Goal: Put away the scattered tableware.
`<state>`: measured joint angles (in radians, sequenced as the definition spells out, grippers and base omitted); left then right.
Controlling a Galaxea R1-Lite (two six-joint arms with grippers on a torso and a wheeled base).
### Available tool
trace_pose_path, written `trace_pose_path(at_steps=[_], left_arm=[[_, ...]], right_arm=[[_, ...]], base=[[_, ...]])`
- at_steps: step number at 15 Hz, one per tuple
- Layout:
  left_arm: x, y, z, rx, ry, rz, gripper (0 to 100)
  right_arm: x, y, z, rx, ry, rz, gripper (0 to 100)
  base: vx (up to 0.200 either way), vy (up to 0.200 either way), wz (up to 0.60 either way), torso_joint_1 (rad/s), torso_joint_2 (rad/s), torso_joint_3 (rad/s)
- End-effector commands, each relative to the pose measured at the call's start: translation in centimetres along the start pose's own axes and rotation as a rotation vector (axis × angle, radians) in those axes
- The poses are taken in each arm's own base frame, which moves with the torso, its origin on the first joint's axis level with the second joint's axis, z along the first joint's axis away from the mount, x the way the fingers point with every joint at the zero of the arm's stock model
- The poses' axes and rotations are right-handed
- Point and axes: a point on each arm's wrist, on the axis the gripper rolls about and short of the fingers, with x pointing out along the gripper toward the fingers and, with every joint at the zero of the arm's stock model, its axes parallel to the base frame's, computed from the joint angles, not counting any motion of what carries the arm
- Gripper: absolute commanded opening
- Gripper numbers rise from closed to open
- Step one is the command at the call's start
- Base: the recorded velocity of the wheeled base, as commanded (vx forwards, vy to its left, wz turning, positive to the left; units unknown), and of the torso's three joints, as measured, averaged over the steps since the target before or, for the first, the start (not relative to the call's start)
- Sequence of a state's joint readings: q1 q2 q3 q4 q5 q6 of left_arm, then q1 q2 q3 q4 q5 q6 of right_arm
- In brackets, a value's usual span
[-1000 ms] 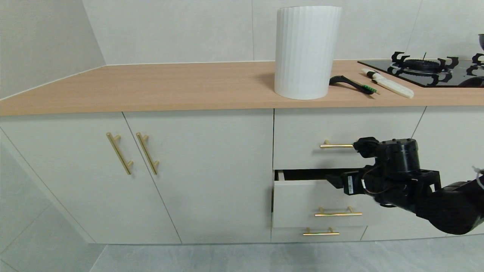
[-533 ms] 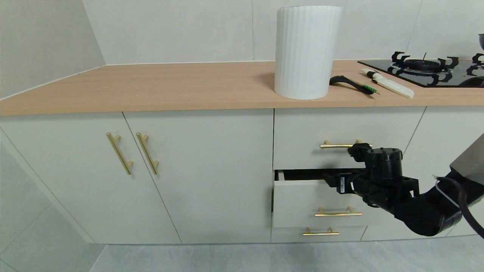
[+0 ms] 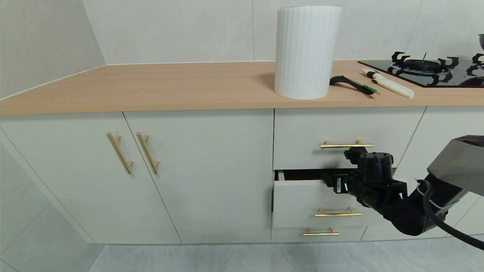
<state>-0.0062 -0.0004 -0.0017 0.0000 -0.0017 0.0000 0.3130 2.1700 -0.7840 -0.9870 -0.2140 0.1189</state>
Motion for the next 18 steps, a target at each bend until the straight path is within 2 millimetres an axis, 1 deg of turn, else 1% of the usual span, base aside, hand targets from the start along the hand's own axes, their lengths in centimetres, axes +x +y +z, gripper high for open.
trace_pose_path(at_steps=[1, 6, 8, 13, 16, 18], left_arm=[[0.0, 0.0, 0.0, 0.0, 0.001, 0.0, 100], [0.0, 0.0, 0.0, 0.0, 0.001, 0.0, 100], [0.0, 0.0, 0.0, 0.0, 0.001, 0.0, 100], [0.0, 0.0, 0.0, 0.0, 0.001, 0.0, 100], [0.0, 0.0, 0.0, 0.0, 0.001, 0.0, 100], [0.0, 0.0, 0.0, 0.0, 0.001, 0.0, 100]], right_arm=[[0.1, 0.0, -0.4, -0.003, 0.016, -0.001, 100], [-0.3, -0.1, -0.3, -0.006, 0.022, -0.002, 100], [-0.9, -0.2, -0.3, -0.01, 0.042, -0.003, 100], [-3.0, -0.4, 0.6, -0.028, 0.125, 0.009, 100], [-5.0, -0.6, 1.5, -0.033, 0.192, 0.067, 100], [-6.2, -0.7, 1.8, -0.038, 0.245, 0.1, 100]], base=[[0.0, 0.0, 0.0, 0.0, 0.0, 0.0], [0.0, 0.0, 0.0, 0.0, 0.0, 0.0], [0.0, 0.0, 0.0, 0.0, 0.0, 0.0], [0.0, 0.0, 0.0, 0.0, 0.0, 0.0], [0.0, 0.0, 0.0, 0.0, 0.0, 0.0], [0.0, 0.0, 0.0, 0.0, 0.0, 0.0]])
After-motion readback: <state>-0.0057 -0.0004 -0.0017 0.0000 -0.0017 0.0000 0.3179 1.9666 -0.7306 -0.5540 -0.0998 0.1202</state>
